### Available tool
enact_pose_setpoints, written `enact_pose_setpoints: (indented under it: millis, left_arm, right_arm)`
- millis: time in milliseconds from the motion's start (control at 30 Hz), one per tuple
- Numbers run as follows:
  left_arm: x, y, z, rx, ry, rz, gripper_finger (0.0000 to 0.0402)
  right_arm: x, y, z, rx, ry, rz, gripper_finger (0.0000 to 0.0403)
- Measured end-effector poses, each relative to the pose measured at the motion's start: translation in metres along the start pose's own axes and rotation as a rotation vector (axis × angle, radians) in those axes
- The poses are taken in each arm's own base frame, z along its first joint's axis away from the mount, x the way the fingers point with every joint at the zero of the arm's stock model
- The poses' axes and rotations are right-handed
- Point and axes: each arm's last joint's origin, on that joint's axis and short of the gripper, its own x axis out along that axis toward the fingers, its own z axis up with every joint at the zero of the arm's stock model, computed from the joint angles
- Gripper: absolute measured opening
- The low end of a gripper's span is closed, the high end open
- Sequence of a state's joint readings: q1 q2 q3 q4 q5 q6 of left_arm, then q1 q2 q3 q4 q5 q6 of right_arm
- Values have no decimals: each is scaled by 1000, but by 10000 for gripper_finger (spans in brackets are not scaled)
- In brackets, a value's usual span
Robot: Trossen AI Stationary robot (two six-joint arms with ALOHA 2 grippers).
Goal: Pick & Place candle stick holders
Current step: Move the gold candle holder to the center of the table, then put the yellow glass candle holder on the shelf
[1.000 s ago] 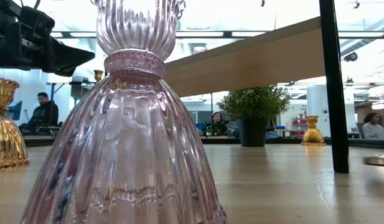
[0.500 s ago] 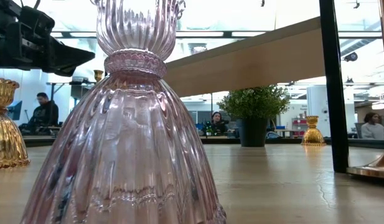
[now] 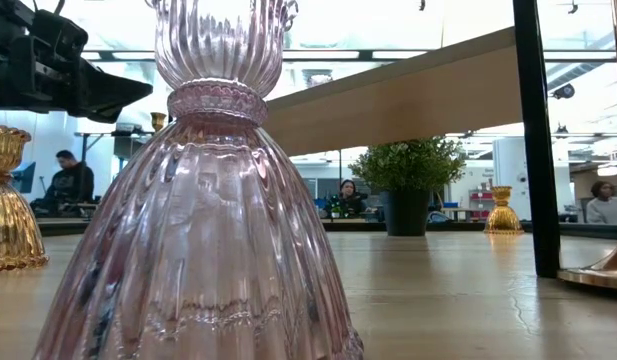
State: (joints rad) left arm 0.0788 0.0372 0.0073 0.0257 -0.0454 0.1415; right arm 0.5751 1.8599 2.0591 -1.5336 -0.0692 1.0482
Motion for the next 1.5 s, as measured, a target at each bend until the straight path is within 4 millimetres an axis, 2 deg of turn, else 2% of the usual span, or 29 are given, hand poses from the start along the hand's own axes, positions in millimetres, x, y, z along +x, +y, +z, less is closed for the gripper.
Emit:
enact_pose_setpoints:
  millis: [567,700,900,1033,1133,1300,1500]
  left_arm:
    - [0,0,0,0,0,0,19]
    - [0,0,0,0,0,0,19]
    - [0,0,0,0,0,0,19]
    - [0,0,0,0,0,0,19]
    - [0,0,0,0,0,0,19]
    - [0,0,0,0,0,0,19]
    - [0,0,0,0,0,-1,19]
  right_arm:
    - [-31,3,1,-30,-99,78,157]
    - [-47,0,3,-88,-246,38,147]
    - [-68,-13,14,-213,-655,-265,127]
    - [-86,-39,33,-134,-892,-514,117]
    - [-100,-62,46,-58,-1002,-677,110]
    - [-123,-119,62,113,-1008,-798,100]
    - [-141,-201,63,414,-899,-741,92]
